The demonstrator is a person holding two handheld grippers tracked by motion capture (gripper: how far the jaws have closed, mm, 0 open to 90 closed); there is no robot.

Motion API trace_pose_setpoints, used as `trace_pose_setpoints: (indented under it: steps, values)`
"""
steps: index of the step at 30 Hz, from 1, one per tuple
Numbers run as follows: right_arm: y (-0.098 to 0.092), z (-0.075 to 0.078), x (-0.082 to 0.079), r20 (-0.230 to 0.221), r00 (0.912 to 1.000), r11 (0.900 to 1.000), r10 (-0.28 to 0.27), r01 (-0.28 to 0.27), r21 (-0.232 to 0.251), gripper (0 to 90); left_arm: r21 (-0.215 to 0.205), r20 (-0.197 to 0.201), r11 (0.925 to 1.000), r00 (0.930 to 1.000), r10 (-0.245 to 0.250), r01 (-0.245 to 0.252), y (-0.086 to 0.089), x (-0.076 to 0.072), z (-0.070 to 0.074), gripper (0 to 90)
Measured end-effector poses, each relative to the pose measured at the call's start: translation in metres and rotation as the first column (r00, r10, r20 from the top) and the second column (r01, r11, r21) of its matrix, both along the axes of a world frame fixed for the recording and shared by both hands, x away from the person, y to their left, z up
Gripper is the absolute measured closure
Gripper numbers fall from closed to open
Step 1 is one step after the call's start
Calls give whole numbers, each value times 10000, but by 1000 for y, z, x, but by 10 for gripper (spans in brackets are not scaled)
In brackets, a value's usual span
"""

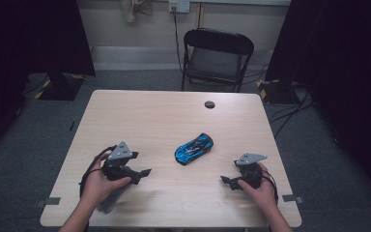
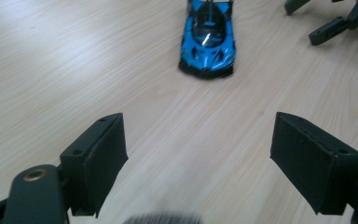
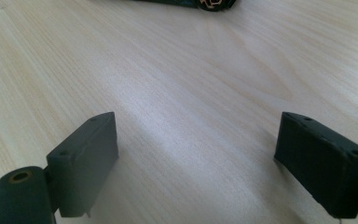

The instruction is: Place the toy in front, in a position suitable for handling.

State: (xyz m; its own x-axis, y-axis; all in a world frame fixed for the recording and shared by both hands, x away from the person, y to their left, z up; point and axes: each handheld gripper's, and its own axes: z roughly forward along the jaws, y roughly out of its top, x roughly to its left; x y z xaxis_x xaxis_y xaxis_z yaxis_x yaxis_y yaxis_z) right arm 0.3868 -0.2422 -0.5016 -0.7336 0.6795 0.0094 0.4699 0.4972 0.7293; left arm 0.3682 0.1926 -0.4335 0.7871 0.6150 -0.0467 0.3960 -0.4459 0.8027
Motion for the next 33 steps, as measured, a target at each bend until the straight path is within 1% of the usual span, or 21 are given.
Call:
trace_pose_setpoints:
  steps: [3, 5, 6, 8, 9, 10, 12, 14, 15, 17, 18, 19, 20, 22, 24, 28, 29, 30, 31, 32, 33]
  values:
    - [0, 0, 0, 0, 10000, 10000, -7, 7, 4, 123, 110, -157, 9996, 9995, -257, 259, -19, 7, -1, 180]
    - [0, 0, 0, -2, 10000, 10000, -6, 6, 3, 124, 197, -255, 9991, 9990, -374, 379, -26, 10, -2, 182]
    - [0, 0, 0, 2, 10000, 10000, -6, 6, 2, 124, 323, -276, 9988, 9990, -362, 371, -28, 11, -3, 184]
    - [0, 0, 0, 2, 10000, 10000, -6, 6, 2, 124, 352, -382, 9986, 9985, -386, 399, -27, 11, -4, 183]
    - [0, 0, 0, 1, 10000, 10000, -7, 7, 4, 124, 407, -433, 9984, 9984, -368, 386, -24, 10, -4, 183]
    - [0, 0, 0, 0, 10000, 10000, -7, 7, 3, 123, 561, -314, 9978, 9989, -343, 360, -19, 8, -3, 186]
    - [0, 0, 0, 0, 10000, 10000, -6, 6, 4, 123, 545, -293, 9983, 9994, -202, 218, -6, 4, -2, 189]
    - [0, 0, 0, 1, 10000, 10000, -6, 6, 3, 123, 541, -313, 9985, 9994, 127, -110, 12, -1, -2, 189]
    - [0, 0, 0, -1, 10000, 10000, -6, 6, 4, 124, 671, -258, 9973, 9992, 306, -288, 24, -4, -2, 184]
    - [0, 0, 0, -1, 10000, 10000, 1, -1, 2, 123, 680, -255, 9961, 9980, 582, -563, 39, -10, -5, 181]
    - [0, 0, 0, -3, 10000, 10000, -2, 2, 3, 123, 766, -343, 9950, 9972, 668, -641, 47, -13, -8, 179]
    - [0, 0, 0, -2, 10000, 10000, 0, 0, 3, 124, 957, -485, 9925, 9955, 810, -761, 57, -17, -12, 179]
    - [0, 0, 0, -2, 10000, 10000, -2, 2, 4, 124, 1030, -522, 9912, 9947, 891, -834, 62, -20, -14, 179]
    - [0, 0, 0, -2, 10000, 10000, -7, 7, 6, 123, 1052, -773, 9891, 9908, 1114, -1030, 74, -26, -22, 179]
    - [0, 0, 0, 0, 10000, 10000, -7, 7, 5, 123, 1050, -904, 9878, 9881, 1243, -1146, 81, -31, -29, 180]
    - [0, 0, 0, -3, 10000, 10000, -9, 9, 5, 124, 1132, -1200, 9863, 9837, 1338, -1204, 86, -34, -41, 198]
    - [0, 0, 0, 2, 10000, 10000, -5, 5, 5, 124, 1134, -1244, 9864, 9833, 1330, -1191, 87, -33, -43, 227]
    - [0, 0, 0, -2, 10000, 10000, -7, 7, 6, 123, 1051, -1355, 9873, 9818, 1330, -1192, 86, -33, -45, 289]
    - [0, 0, 0, -2, 10000, 10000, -7, 7, 6, 123, 1091, -1439, 9874, 9810, 1301, -1149, 84, -32, -47, 289]
    - [0, 0, 0, 0, 10000, 10000, -7, 7, 5, 123, 1151, -1532, 9885, 9814, 1154, -983, 83, -31, -48, 350]
    - [0, 0, 0, 2, 10000, 10000, -6, 6, 5, 123, 1208, -1488, 9885, 9828, 1091, -914, 81, -30, -49, 458]
